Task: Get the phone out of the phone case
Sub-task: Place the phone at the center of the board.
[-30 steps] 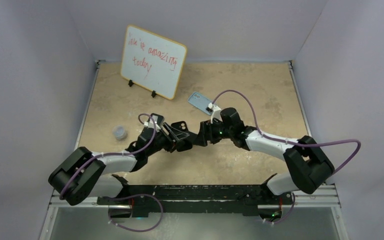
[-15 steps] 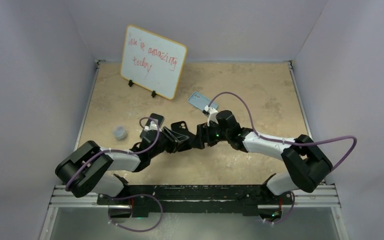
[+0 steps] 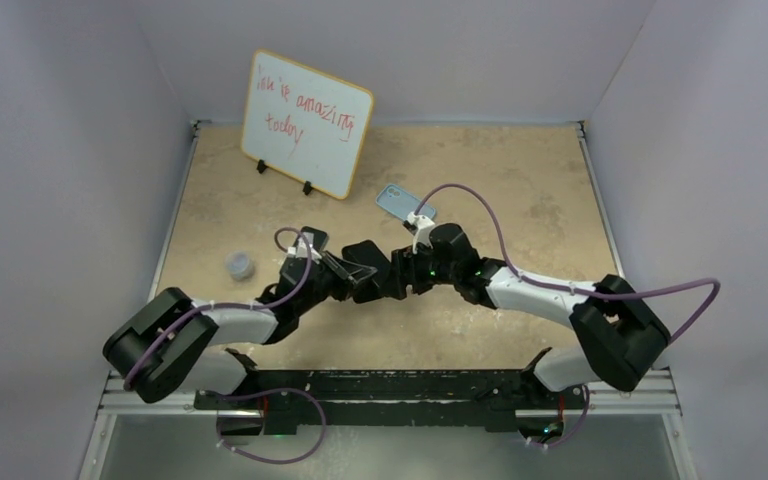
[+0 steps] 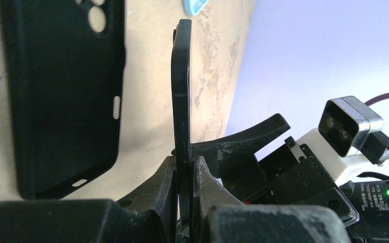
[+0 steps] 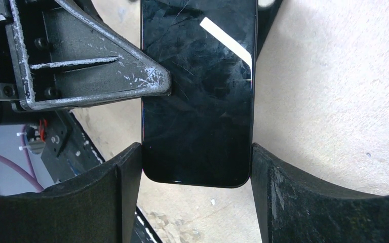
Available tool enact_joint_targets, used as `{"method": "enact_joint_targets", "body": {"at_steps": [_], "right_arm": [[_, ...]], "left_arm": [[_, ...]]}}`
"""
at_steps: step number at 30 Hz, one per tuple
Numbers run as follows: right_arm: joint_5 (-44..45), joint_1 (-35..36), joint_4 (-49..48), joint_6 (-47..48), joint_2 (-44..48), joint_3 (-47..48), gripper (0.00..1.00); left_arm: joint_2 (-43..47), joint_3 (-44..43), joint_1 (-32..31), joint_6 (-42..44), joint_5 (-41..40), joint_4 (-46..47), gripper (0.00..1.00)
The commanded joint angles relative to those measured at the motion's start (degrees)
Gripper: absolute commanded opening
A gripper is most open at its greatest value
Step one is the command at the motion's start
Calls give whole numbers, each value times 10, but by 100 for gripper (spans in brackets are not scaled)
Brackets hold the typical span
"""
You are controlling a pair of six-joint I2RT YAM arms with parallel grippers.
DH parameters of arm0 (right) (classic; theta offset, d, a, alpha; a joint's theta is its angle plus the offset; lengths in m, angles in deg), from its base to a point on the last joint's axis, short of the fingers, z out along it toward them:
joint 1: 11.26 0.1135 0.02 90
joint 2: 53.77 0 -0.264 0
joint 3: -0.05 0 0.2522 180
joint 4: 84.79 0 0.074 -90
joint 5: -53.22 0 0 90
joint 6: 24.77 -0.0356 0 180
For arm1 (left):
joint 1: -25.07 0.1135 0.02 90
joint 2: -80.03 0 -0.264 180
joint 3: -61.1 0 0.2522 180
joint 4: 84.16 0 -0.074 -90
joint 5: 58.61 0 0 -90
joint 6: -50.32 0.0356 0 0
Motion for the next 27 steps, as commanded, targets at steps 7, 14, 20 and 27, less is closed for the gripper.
{"method": "enact_joint_targets", "body": {"at_steps": [7,14,20,27], "right_arm": [[37,8,21,25,58,4,67],[61,8,25,49,69,2,77],[95,9,41,67,71,3,80],[123,18,50,71,58,7,79]], "left_arm": [[121,-80,180,257,104,-200,0],[155,-170,286,450,231,-389,0],[169,-228,293,577,224,-571,0],[172,-198,293,615,259,-639,0]]}}
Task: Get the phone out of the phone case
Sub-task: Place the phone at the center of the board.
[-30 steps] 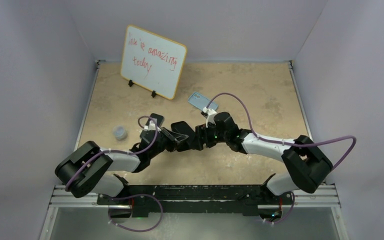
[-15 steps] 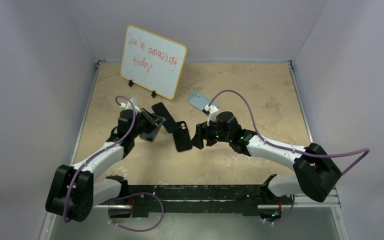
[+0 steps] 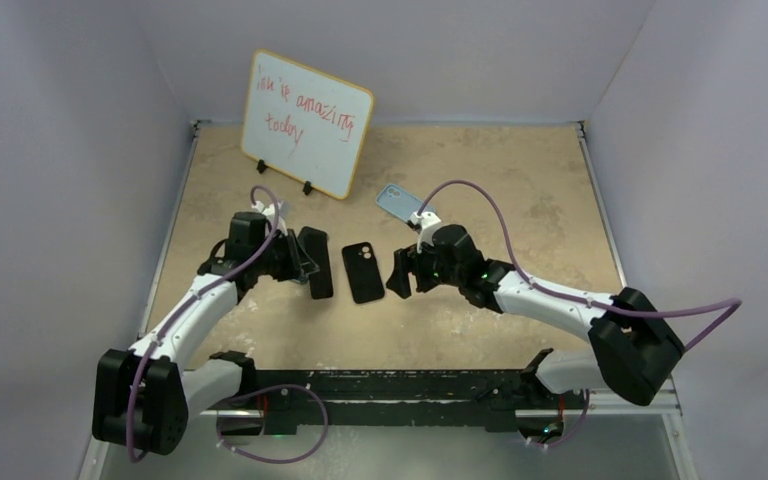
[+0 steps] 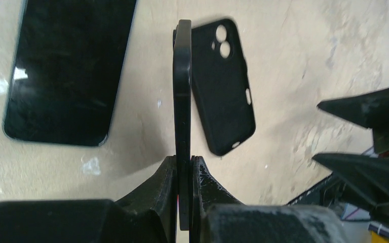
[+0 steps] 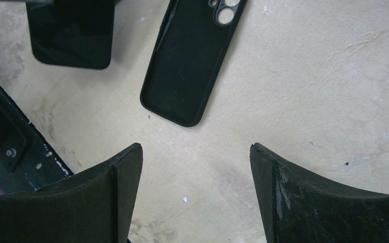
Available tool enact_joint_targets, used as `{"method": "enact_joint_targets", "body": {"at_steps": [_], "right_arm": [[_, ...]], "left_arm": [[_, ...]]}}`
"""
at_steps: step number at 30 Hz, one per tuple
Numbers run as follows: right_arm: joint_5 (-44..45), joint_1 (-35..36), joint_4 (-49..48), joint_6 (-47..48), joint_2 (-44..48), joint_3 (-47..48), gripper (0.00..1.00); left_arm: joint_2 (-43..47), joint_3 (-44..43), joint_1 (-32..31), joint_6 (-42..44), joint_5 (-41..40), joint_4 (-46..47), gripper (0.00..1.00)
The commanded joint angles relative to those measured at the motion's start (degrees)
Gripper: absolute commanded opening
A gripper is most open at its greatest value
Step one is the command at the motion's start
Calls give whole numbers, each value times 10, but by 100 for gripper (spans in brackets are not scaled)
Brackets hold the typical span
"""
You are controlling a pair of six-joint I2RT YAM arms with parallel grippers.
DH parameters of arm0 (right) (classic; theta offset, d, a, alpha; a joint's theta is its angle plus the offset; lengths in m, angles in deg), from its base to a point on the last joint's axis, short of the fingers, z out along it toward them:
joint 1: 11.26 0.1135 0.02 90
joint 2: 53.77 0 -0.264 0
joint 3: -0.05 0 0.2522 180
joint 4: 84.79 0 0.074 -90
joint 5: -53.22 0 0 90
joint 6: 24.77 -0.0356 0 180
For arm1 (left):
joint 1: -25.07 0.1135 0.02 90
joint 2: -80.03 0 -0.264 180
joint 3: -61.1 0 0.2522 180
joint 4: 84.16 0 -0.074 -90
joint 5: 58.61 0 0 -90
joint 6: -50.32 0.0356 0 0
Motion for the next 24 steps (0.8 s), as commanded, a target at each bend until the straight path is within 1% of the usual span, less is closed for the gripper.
{"method": "enact_joint_targets", "body": {"at_steps": [1,4,9,13,18,24], "right_arm": [[26,7,8,15,2,6,79],[24,8,8,14,0,6,78],[22,9,6,12,-2,6,78],[22,9,6,11,0,4,78],[21,9,6,10,-1,3,78],[27,9,4,9,-3,-3,78]], "left_arm": [[14,9,3,55,55,-52,0],[12,19,3,47,94,-40,0],[-13,41,3,25,128,-14,0],[-25,66,3,2,123,7,0],[-53,73,3,-8,116,26,0],[-71,79,3,-17,100,30,23]]}}
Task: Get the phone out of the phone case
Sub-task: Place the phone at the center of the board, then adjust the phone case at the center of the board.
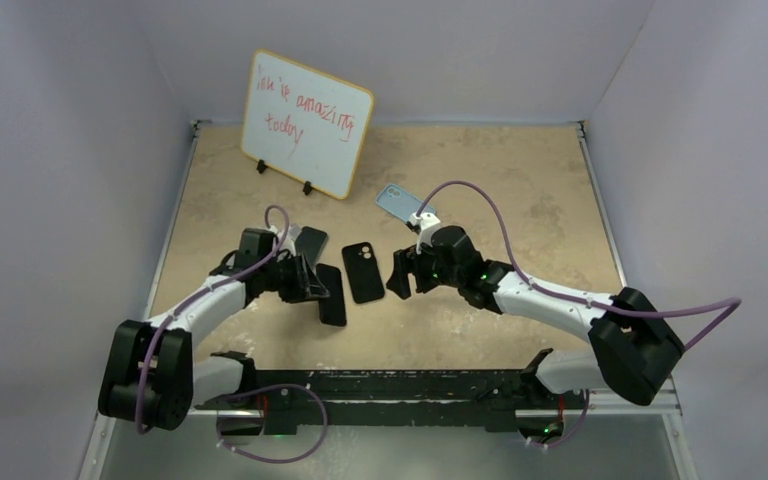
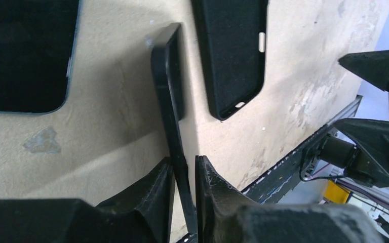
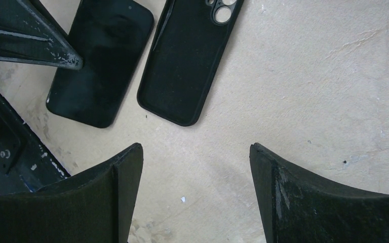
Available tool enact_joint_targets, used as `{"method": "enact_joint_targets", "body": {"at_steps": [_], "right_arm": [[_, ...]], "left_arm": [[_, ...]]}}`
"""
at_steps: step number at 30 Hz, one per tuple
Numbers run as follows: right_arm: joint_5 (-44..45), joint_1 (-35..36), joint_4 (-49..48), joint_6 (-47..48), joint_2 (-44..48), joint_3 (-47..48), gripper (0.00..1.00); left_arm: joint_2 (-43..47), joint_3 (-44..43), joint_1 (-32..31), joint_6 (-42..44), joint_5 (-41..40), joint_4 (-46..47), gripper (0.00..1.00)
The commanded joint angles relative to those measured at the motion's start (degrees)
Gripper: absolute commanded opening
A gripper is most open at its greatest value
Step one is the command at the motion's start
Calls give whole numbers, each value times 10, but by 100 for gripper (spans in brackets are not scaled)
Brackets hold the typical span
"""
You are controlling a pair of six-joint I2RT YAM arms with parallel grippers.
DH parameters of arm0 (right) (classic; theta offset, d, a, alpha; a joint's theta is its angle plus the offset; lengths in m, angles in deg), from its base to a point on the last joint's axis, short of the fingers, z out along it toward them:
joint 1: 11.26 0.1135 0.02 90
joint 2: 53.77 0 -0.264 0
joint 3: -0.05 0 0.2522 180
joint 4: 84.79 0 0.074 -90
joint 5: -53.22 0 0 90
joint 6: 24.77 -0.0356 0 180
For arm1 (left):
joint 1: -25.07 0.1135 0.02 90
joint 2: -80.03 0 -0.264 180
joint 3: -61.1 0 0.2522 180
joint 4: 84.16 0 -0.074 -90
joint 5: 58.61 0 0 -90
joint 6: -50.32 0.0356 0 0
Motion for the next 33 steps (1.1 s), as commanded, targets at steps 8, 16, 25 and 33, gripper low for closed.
{"method": "enact_joint_targets", "body": {"at_steps": [8,16,25,33], "right_arm": [[12,5,-5,2,-10,-5,78],[43,16,15,3,-31,15,78],[149,63,107,11,-132,128,73],[202,88,202,-7,-243,252,57]], "left_arm": [[-37,29,2,-27,-30,54,34],[31,11,2,-29,-140,-20,45],[204,-82,2,-8,-321,-163,60],[288,-157,2,75,-436,-202,66]]}}
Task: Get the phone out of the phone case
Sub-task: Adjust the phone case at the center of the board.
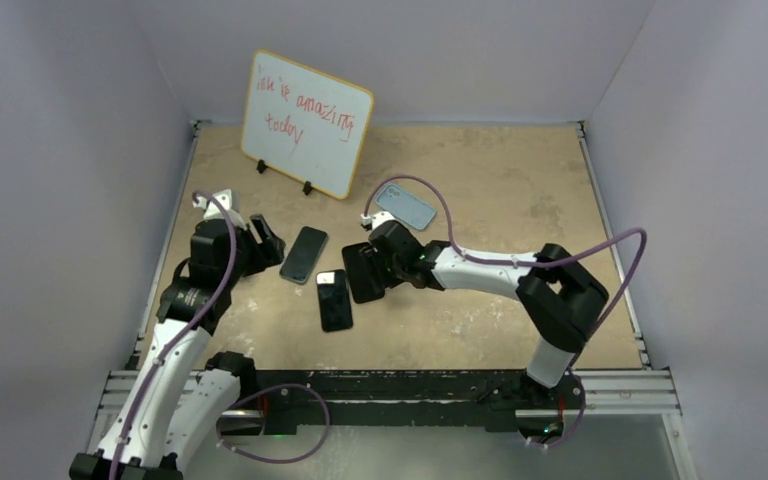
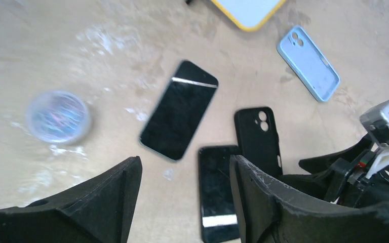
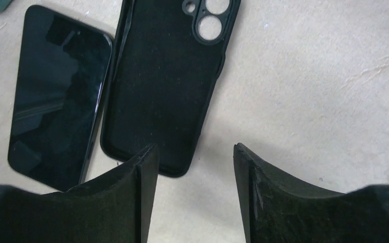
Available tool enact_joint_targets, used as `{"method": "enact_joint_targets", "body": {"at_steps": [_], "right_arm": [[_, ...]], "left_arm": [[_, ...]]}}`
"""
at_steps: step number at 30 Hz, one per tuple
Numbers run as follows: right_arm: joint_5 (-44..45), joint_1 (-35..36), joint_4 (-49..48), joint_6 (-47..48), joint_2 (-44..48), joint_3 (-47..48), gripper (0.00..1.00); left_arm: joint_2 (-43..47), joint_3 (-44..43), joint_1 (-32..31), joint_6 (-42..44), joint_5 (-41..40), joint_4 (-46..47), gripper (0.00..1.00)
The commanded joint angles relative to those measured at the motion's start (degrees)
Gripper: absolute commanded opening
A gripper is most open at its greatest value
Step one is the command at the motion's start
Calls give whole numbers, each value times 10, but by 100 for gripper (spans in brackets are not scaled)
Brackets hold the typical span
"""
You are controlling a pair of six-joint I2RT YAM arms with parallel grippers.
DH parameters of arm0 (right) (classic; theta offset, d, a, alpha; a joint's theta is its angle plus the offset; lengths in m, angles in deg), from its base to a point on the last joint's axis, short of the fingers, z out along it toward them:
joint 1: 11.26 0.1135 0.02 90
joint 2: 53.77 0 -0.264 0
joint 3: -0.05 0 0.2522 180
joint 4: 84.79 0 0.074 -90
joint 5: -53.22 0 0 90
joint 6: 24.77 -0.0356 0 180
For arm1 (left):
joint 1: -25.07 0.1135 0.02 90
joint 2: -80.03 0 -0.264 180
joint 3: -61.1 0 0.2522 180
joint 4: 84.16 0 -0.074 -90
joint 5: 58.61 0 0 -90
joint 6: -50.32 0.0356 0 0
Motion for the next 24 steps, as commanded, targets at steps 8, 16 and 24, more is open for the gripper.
{"method": "enact_joint_targets", "body": {"at_steps": [8,16,24], "right_arm": [[60,16,157,-25,-110,147,42],[56,15,222,-31,-142,176,18],[86,-27,249,-4,-94,127,0]], "left_arm": [[63,-31,-38,93,-153,-13,67],[85,-34,-70,107,-210,-21,67],[102,-34,-90,108,-237,-25,67]]}}
